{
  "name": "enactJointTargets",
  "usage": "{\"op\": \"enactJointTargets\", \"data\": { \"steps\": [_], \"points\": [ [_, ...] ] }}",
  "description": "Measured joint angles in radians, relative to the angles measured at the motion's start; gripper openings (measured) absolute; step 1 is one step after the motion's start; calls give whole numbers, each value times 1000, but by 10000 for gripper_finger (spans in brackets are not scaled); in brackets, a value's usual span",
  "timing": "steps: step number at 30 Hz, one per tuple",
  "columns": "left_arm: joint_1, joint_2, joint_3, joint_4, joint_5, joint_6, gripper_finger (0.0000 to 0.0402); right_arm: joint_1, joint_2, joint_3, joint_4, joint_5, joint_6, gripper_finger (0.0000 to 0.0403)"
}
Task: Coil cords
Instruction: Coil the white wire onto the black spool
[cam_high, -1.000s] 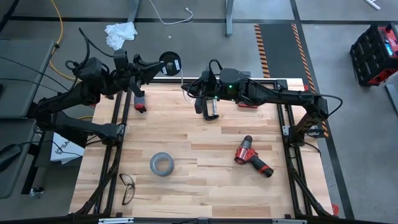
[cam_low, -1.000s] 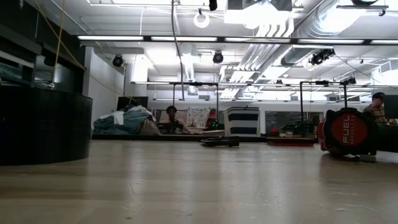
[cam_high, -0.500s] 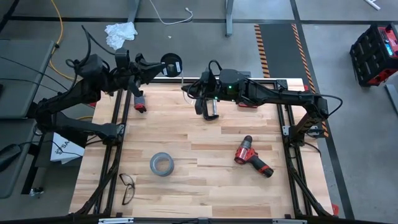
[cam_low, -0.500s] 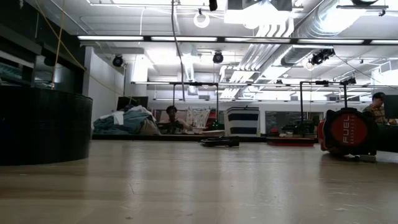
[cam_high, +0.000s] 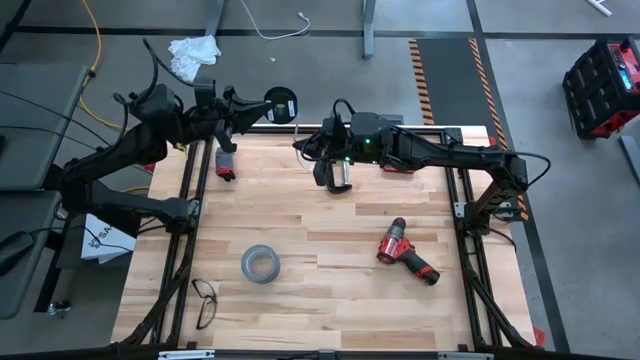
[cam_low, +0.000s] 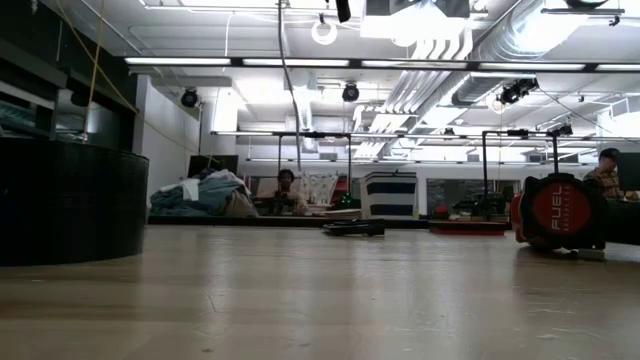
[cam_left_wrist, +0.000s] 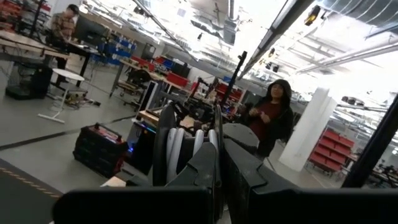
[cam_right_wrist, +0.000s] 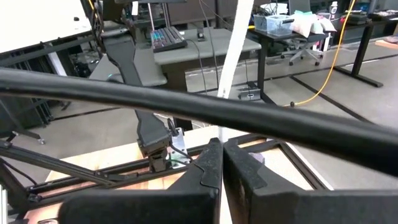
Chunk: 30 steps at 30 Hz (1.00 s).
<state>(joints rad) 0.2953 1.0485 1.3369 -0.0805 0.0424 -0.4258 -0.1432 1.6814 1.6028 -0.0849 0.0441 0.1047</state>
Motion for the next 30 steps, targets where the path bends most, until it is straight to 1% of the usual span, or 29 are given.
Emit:
{"op": "enactJointTargets", "data": {
  "steps": [10,16,20,27,30],
  "points": [
    [51,23,0,-12,101,8,4,0,0,0,-22,0,-19,0],
    [86,20,0,-84,104,11,4,0,0,0,-53,0,-19,0],
    [85,20,-1,-106,102,11,4,0,0,0,-55,0,-17,0],
    [85,20,-4,-101,97,15,4,0,0,0,-55,-19,-16,0],
    [81,13,-65,-13,99,-42,4,0,0,0,-55,-23,-17,0]
  ]
}}
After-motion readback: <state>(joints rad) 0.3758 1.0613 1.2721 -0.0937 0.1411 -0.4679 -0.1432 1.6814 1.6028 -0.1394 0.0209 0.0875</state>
